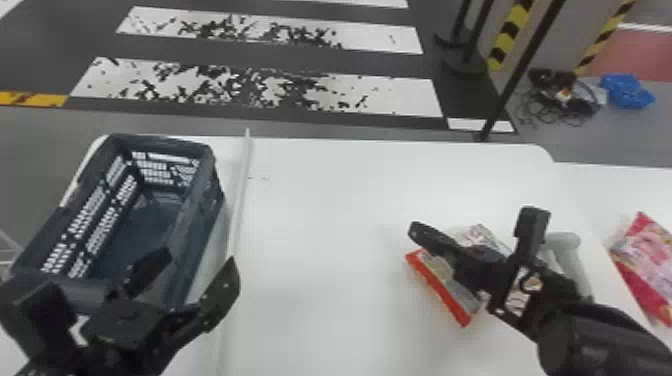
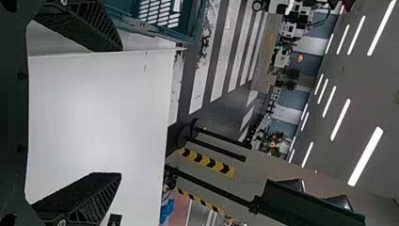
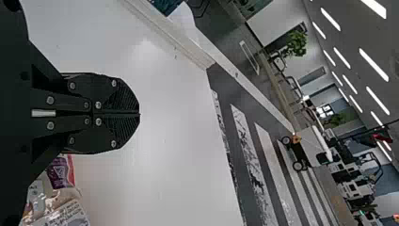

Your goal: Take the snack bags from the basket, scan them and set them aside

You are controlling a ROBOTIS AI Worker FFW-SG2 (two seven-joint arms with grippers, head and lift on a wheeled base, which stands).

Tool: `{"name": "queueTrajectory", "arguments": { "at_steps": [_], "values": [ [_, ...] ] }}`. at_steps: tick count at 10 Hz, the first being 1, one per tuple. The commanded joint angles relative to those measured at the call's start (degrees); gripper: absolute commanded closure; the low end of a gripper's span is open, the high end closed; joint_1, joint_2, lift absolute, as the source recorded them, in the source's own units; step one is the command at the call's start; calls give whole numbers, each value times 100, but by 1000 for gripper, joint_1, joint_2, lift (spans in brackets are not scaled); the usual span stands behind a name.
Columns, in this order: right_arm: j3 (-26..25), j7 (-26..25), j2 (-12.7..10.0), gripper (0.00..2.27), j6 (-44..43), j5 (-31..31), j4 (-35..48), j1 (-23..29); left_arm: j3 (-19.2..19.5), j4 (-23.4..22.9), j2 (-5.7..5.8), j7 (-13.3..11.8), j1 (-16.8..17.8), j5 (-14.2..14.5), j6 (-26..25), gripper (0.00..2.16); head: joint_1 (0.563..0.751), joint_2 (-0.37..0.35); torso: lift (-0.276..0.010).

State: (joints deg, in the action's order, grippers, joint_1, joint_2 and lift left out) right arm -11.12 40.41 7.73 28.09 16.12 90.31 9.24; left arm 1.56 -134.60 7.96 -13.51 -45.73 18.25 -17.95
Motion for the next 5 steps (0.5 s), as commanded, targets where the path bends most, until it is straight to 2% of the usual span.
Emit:
{"name": "queueTrajectory", "arguments": {
  "at_steps": [1,5],
  "values": [
    [31,-24,9,2236,-35,-135,-119,8,2,12,-23,-3,29,3,6,39,695,-76,-75],
    [40,-112,185,2236,0,-214,-5,403,-60,56,-23,-11,100,3,6,39,695,-98,-75]
  ]
}}
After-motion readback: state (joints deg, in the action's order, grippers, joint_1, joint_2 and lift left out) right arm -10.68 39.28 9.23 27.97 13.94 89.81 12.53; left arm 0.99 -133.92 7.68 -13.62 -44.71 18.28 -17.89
